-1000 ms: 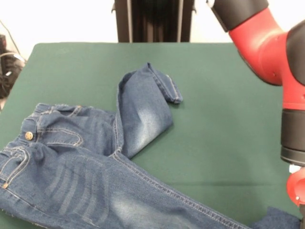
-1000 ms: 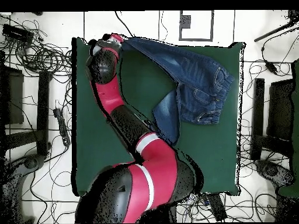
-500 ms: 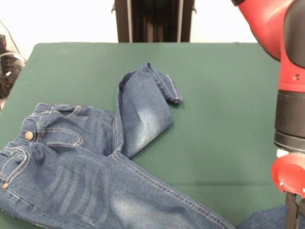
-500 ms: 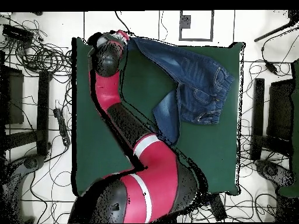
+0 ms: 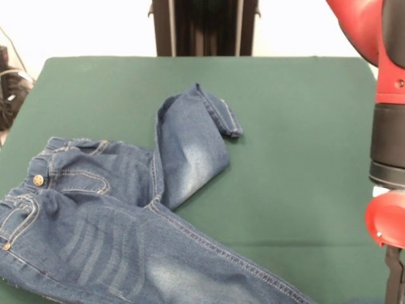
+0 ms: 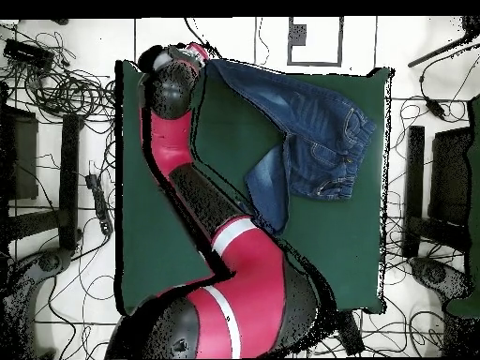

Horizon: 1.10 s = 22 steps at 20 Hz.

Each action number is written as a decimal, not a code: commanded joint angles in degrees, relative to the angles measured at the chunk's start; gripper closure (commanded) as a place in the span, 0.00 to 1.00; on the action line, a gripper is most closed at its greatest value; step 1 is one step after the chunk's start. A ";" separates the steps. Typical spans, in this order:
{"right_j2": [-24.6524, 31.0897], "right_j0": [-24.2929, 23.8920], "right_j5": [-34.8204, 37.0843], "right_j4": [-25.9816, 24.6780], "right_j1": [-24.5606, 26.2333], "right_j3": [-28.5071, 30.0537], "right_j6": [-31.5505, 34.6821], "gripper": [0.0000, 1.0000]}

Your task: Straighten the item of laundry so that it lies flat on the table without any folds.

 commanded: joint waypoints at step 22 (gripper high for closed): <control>17.77 -7.37 -18.51 31.84 -6.74 18.48 -24.14 0.00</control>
